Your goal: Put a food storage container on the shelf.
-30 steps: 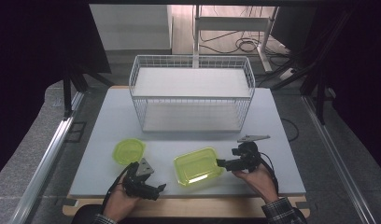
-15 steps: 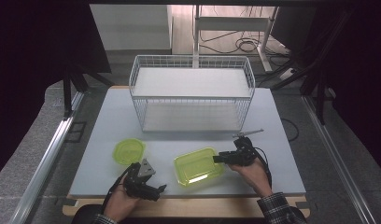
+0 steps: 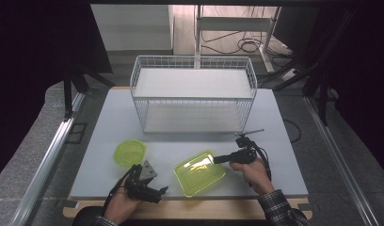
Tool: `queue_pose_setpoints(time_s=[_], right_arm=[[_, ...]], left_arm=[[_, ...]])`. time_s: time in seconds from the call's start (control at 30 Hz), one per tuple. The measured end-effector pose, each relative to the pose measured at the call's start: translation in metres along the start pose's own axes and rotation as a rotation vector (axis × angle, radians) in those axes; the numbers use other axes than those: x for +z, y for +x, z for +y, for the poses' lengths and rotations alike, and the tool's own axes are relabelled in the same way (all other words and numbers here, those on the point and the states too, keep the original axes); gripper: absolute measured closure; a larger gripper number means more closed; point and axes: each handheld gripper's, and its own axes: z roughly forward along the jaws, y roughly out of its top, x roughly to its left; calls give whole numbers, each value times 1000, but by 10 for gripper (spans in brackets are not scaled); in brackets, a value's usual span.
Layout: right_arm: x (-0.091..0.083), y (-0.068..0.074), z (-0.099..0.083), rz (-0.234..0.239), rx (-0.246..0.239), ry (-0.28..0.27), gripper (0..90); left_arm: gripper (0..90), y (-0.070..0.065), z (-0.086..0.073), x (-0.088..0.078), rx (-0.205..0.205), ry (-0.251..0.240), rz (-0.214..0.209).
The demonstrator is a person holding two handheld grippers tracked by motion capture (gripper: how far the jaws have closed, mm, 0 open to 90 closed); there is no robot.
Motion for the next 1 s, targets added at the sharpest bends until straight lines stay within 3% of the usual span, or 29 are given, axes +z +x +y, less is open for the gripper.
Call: queue_pose_setpoints(time_s=[0.13,0.37,1.0], right_arm=[[-2,1,0,1,8,-24,799],[-16,0,3,52,33,-98,799],[-61,24,29,40,-17,-252,798]], left_arm=[[80,1,0,-1,-6,-7,5],[80,3,0,-4,-16,-20,9],[79,4,0,-5,-28,-27,8]])
